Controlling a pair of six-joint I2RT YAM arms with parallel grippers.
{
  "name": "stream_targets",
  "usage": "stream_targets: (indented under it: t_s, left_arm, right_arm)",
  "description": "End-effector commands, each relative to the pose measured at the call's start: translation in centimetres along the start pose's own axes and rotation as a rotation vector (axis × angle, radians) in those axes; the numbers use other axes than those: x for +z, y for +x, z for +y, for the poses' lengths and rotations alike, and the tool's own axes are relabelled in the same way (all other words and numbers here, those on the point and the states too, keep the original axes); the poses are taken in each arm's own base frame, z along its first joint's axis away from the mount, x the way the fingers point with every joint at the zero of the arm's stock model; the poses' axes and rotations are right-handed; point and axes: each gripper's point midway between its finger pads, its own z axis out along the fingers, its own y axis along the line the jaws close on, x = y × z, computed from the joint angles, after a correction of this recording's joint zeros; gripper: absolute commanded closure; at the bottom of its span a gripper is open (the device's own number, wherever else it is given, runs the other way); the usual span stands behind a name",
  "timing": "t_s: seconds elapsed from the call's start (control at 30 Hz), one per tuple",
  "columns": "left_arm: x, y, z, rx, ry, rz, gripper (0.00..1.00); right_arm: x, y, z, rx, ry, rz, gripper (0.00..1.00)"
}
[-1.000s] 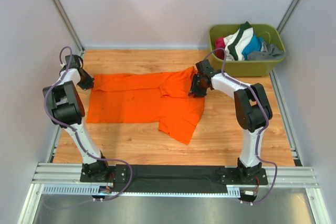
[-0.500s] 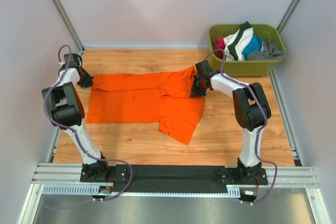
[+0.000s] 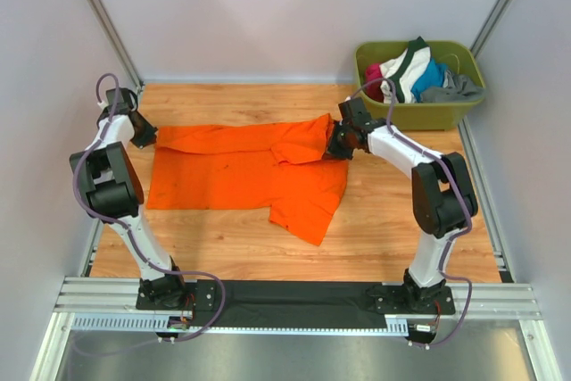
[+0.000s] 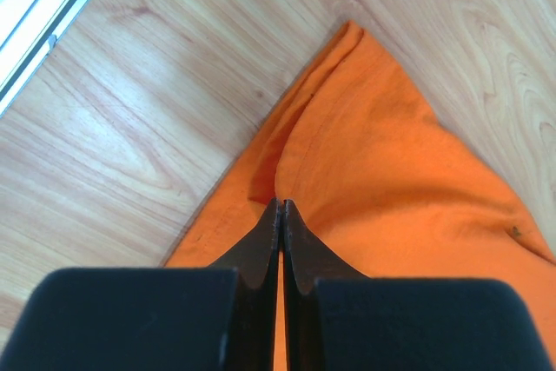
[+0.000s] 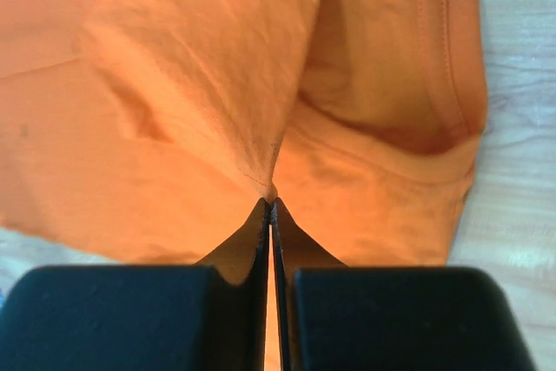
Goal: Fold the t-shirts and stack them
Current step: Fold the tshirt
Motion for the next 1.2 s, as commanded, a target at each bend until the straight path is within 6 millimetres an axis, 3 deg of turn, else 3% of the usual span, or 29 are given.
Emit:
stream_targets:
  t_s: [0.0, 0.27, 0.67, 0.83, 1.03, 1.17]
  left_arm:
    - [-1.8, -2.4, -0.6, 0.015, 0.025, -0.083, 1.00]
    - [-1.4, -1.9, -0.3, 0.016, 0.018, -0.069, 1.00]
    - [-0.4, -1.1, 0.9, 0.017, -0.036, -0.048, 1.00]
    - [-0.1, -0.9, 1.1, 0.023, -0.046, -0.043, 1.00]
    - [0.3, -0.5, 1.4, 0.041, -0.057, -0.029, 1.00]
    - [0.1, -0.5, 1.4, 0.053, -0.056, -0.023, 1.00]
  right_arm:
    - [-3.0, -1.2, 2.9, 0.014, -0.094, -0.067, 1.00]
    - [-1.6, 0.8, 1.6, 0.026, -0.065, 0.000, 1.00]
    - [-1.1, 3.8, 0.2, 0.047, -0.039, 0.058, 1.00]
    - [0.2, 4.9, -1.4, 0.045, 0.013, 0.087, 0.99]
    - [1.5, 5.7, -3.0, 0.002, 0.070, 0.122, 0.99]
    - [1.8, 5.4, -3.0, -0.017, 0.077, 0.132, 0.97]
